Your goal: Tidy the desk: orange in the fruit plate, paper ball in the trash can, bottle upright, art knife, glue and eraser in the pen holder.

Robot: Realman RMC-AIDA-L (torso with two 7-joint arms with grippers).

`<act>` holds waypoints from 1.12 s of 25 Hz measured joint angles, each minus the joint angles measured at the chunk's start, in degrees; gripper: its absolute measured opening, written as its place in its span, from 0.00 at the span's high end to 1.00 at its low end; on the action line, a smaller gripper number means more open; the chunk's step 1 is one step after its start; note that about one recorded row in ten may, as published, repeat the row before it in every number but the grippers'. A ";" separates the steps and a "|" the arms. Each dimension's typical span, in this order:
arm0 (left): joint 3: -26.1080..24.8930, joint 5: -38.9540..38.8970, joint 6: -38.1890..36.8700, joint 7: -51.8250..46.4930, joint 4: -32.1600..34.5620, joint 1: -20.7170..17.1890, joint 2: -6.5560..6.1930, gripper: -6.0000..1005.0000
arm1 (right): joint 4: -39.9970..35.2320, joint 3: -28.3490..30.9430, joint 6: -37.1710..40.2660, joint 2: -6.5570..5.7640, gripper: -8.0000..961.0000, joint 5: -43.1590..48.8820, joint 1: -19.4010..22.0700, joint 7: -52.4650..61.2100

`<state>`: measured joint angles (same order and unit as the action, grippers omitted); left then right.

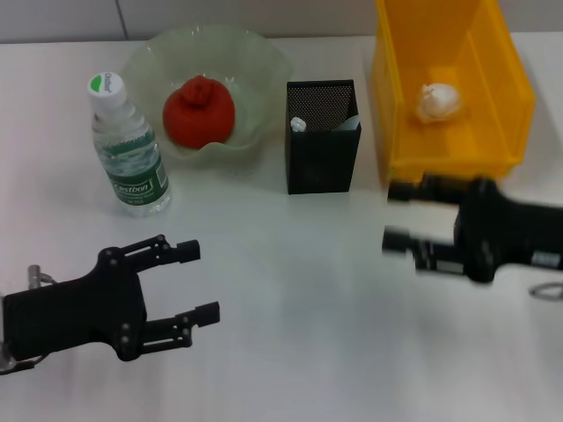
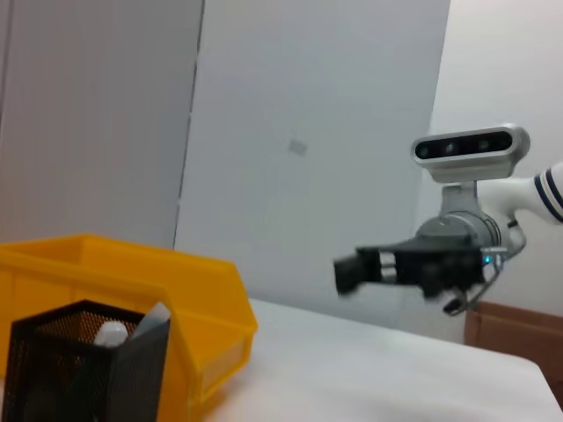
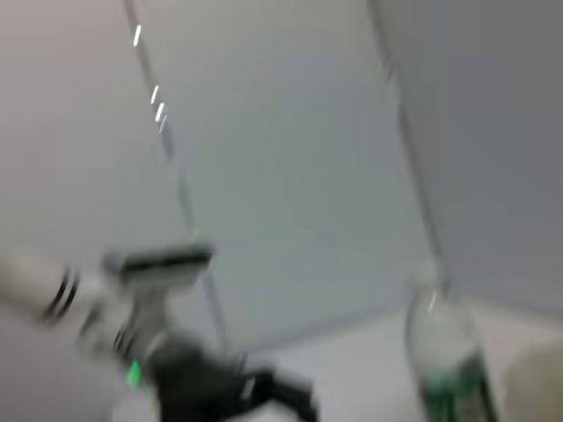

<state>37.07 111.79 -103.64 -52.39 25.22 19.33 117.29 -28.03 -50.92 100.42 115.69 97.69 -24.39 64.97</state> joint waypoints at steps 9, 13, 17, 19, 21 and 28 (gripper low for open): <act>2.60 1.56 2.88 -0.49 -2.32 2.43 -0.07 0.22 | -0.59 -0.22 -0.82 0.43 0.32 9.29 -0.76 -2.30; 2.59 2.11 2.96 -0.49 -2.36 2.51 -0.13 0.22 | -0.62 0.00 -0.91 0.80 0.32 9.61 -0.85 -2.88; 2.54 2.12 2.97 -0.49 -2.25 2.59 -0.26 0.22 | -0.62 -0.08 -1.30 0.88 0.32 9.67 -1.18 -3.19; 2.53 2.12 2.96 -0.49 -2.21 2.64 -0.28 0.22 | -0.62 -0.06 -1.42 0.97 0.32 9.69 -1.26 -3.48; 2.46 2.12 2.91 -0.50 -2.17 2.69 -0.30 0.22 | -0.62 0.00 -1.46 1.01 0.32 9.71 -1.37 -3.59; 2.55 2.12 2.58 -1.18 -2.28 3.01 -0.46 0.22 | -0.57 0.02 -1.48 1.03 0.32 9.77 -1.94 -3.59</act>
<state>39.62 113.91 -101.07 -53.57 22.94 22.34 116.82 -28.60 -50.90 98.94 116.72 107.46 -26.33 61.38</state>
